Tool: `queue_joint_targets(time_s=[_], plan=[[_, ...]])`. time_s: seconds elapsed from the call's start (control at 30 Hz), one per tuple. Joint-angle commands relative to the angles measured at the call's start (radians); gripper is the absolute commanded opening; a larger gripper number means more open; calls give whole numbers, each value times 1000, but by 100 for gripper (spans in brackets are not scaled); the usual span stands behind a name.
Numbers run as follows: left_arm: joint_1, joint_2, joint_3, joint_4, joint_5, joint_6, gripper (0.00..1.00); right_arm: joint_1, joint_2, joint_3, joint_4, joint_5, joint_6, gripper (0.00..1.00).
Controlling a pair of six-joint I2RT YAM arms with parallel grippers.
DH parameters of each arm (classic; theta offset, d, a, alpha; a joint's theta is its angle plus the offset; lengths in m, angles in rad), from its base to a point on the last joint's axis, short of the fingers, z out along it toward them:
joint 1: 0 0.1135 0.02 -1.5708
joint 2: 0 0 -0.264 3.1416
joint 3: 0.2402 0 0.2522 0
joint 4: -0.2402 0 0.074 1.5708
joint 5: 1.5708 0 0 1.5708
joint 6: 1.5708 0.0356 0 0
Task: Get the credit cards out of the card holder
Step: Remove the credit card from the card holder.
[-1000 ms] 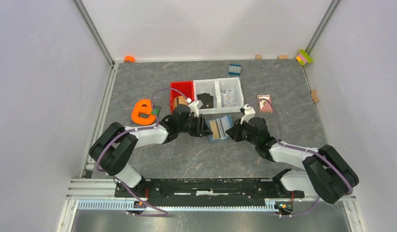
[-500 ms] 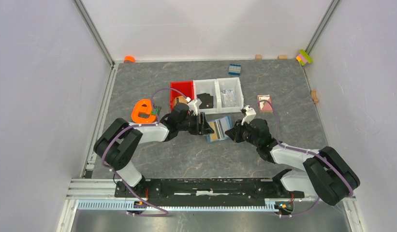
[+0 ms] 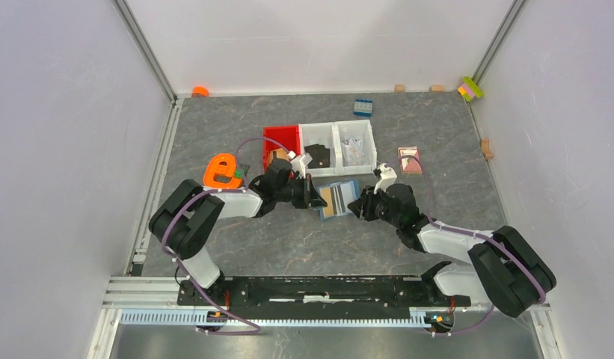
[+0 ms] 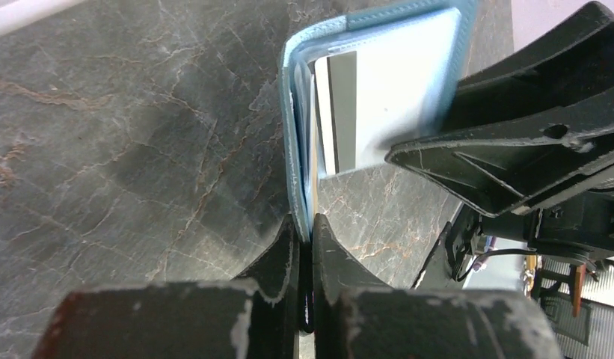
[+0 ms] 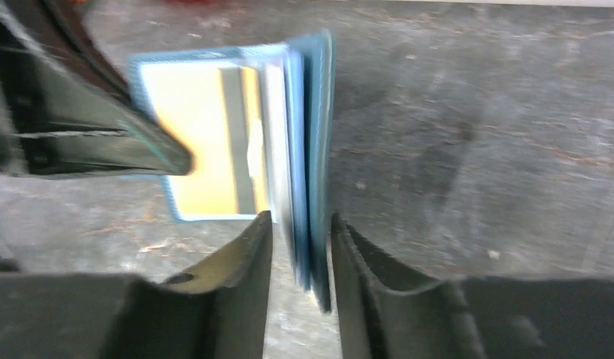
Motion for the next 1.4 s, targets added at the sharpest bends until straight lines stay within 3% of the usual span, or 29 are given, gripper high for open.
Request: queue_joint_targets(time_s=[0.0, 0.17, 0.33, 0.57, 0.87, 1.07, 1.37], plan=[[15, -23, 4, 46, 16, -5, 2, -5, -45, 48, -150, 231, -8, 53], [14, -1, 16, 43, 37, -9, 2, -5, -187, -3, -131, 293, -34, 56], [13, 3, 20, 63, 74, -13, 2, -5, -299, -108, 99, 109, -87, 53], [-18, -34, 12, 142, 152, -12, 2, -4, -179, -80, 224, -119, -73, 42], [-18, -52, -34, 325, 251, -97, 2, -13, -168, -85, 227, -101, -43, 34], [-19, -43, -47, 430, 305, -143, 2, -74, -140, -111, 296, -154, 42, 24], [-20, -53, -72, 538, 355, -192, 2, -129, -129, -149, 411, -250, 114, 24]])
